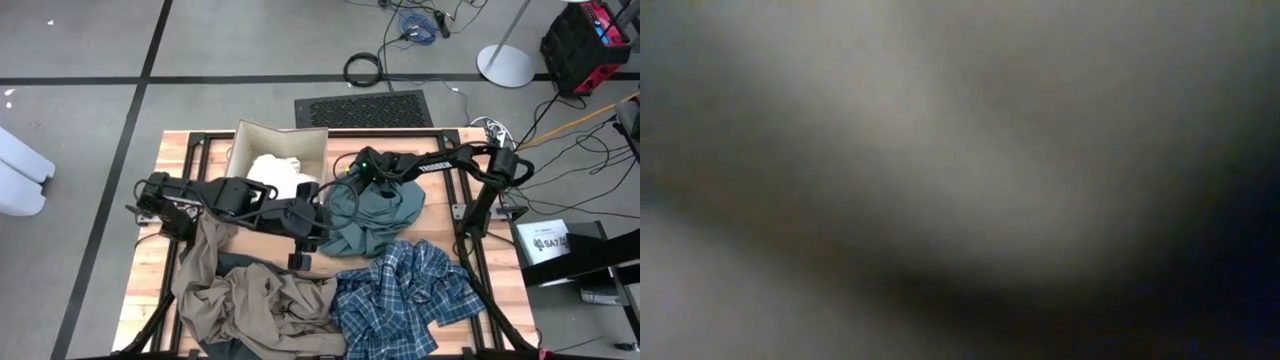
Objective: Sort clothes
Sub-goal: Put the gray jeans into the white laundry bin
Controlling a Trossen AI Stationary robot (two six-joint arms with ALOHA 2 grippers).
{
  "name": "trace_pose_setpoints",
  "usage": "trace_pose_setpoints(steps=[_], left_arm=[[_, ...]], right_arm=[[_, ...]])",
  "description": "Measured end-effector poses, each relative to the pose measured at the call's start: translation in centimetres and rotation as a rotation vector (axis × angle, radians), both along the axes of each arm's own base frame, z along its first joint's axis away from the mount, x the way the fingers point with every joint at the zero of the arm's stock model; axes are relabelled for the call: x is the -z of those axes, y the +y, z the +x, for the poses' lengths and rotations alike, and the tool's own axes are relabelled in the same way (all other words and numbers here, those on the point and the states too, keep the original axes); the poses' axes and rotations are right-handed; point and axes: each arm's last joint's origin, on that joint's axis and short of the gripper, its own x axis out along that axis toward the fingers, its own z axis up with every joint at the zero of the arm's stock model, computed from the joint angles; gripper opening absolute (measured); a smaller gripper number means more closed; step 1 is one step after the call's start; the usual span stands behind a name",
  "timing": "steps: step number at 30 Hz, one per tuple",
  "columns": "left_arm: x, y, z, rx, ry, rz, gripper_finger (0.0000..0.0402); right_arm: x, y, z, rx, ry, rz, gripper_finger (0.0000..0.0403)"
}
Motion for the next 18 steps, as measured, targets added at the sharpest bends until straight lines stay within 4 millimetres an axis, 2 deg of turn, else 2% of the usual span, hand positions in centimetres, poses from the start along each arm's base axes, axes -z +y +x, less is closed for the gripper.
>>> trace_pose_setpoints(steps=[2, 5, 9, 12, 18], left_arm=[[0.0, 0.0, 0.0, 0.000, 0.000, 0.000, 0.0173], [0.0, 0.0, 0.0, -0.006, -0.004, 0.003, 0.0173], [-0.1, 0.1, 0.1, -0.029, -0.020, 0.020, 0.0173], [-0.6, 0.1, 0.0, -0.057, -0.057, 0.038, 0.0173], [-2.5, 0.6, -1.3, -0.089, -0.147, 0.045, 0.0173]], right_arm=[[-0.4, 0.0, 0.0, -0.012, -0.007, -0.006, 0.0030], [-2.1, 0.2, -0.3, -0.028, -0.050, -0.003, 0.0029], [-5.6, 1.3, -1.9, -0.084, -0.093, 0.014, 0.0008], [-9.7, 1.6, -2.8, -0.099, -0.197, -0.081, 0.0007], [-15.5, 3.1, -6.1, -0.104, -0.350, -0.187, 0.0007]])
